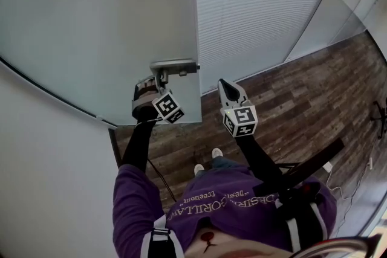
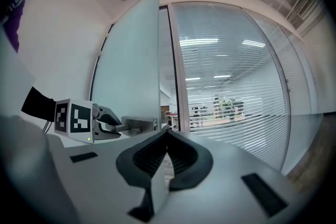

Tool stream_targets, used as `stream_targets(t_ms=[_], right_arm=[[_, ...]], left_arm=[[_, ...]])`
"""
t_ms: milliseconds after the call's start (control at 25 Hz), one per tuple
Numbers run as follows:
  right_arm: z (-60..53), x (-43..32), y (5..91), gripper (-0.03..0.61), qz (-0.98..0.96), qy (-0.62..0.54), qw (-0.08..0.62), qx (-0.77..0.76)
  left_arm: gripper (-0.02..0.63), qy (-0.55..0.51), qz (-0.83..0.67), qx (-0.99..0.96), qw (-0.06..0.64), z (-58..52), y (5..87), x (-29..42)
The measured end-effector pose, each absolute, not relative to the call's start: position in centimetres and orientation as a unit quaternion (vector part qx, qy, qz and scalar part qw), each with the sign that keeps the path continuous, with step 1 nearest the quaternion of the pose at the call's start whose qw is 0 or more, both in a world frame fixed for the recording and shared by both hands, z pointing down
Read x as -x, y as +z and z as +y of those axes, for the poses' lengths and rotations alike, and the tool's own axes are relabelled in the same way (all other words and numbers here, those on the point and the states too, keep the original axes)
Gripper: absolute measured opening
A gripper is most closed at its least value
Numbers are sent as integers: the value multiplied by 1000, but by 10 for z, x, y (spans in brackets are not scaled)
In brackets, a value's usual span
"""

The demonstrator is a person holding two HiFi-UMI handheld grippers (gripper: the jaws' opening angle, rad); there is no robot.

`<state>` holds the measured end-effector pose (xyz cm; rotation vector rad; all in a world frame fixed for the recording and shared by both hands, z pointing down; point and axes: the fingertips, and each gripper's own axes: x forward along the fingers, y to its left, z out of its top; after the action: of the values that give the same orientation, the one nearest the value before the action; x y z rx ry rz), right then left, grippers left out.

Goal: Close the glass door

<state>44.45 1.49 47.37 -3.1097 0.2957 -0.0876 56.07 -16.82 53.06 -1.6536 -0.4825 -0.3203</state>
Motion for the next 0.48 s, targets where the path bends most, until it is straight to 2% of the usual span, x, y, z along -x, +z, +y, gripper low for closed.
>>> stream_targets(t_ms=[480], right_arm=[[58,-489,475,-9,122,-35,11,992]], left_arm=[[94,-168,-178,736,632,-157,526,-604]])
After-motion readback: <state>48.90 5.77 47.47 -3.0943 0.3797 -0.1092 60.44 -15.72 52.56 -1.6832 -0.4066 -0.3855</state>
